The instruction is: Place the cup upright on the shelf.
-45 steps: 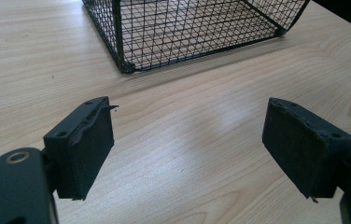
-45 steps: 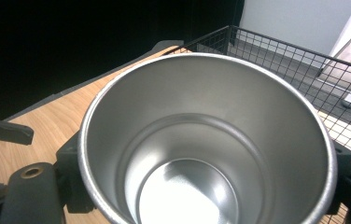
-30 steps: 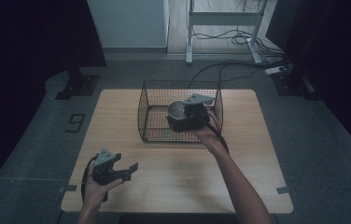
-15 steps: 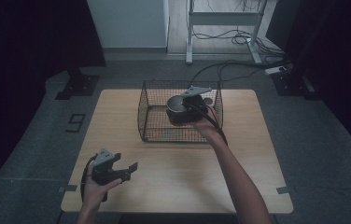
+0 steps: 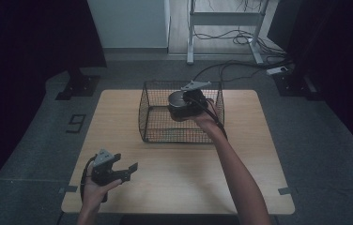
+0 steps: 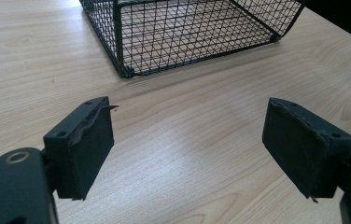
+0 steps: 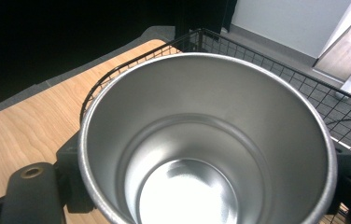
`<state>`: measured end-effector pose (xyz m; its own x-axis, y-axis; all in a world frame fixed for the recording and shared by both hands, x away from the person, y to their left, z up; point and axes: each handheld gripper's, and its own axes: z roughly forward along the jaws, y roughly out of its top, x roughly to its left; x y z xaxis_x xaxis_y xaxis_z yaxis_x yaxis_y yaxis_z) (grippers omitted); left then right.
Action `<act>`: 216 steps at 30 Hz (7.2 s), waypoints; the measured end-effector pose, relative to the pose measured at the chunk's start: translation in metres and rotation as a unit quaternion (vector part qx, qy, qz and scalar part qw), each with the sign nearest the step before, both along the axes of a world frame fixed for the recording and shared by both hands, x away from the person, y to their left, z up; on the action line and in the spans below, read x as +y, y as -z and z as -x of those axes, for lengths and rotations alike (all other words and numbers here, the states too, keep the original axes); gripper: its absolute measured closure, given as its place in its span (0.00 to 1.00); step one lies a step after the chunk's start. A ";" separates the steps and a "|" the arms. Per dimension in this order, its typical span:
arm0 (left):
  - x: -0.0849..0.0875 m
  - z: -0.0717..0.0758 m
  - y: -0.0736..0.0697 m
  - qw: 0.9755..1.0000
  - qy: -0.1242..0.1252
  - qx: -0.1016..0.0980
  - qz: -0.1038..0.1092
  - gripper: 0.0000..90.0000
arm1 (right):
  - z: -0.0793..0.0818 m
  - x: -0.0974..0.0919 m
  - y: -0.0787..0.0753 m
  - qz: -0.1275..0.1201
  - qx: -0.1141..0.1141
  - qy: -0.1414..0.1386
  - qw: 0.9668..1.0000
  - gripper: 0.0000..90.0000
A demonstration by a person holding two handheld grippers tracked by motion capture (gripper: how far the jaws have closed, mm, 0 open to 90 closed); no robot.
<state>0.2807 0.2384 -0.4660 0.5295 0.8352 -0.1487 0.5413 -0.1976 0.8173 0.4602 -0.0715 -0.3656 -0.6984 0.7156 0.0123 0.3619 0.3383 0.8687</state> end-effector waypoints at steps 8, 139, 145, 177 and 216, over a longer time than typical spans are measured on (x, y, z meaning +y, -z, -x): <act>0.000 0.001 -0.001 1.000 0.000 -0.001 0.001 0.19 | -0.011 -0.001 0.007 -0.002 0.005 0.004 1.000 0.20; 0.005 0.000 0.000 1.000 -0.003 -0.001 0.007 0.19 | -0.118 0.001 0.119 0.129 0.135 0.043 0.981 0.20; 0.005 0.000 0.000 1.000 -0.004 -0.001 0.007 0.19 | -0.115 -0.001 0.119 0.149 0.142 0.038 0.978 0.19; 0.010 0.000 0.000 1.000 -0.014 0.000 0.005 0.19 | -0.080 -0.014 0.073 0.050 0.070 0.057 0.995 0.09; -0.005 0.000 0.003 1.000 -0.003 0.003 -0.015 0.19 | 0.076 -0.110 0.072 -0.007 -0.006 0.054 0.998 0.21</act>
<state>0.2805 0.2335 -0.4691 0.5229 0.8430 -0.1266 0.5479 -0.2185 0.8075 0.3846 -0.1816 -0.4378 -0.6173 0.7865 0.0162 0.3859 0.2848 0.8775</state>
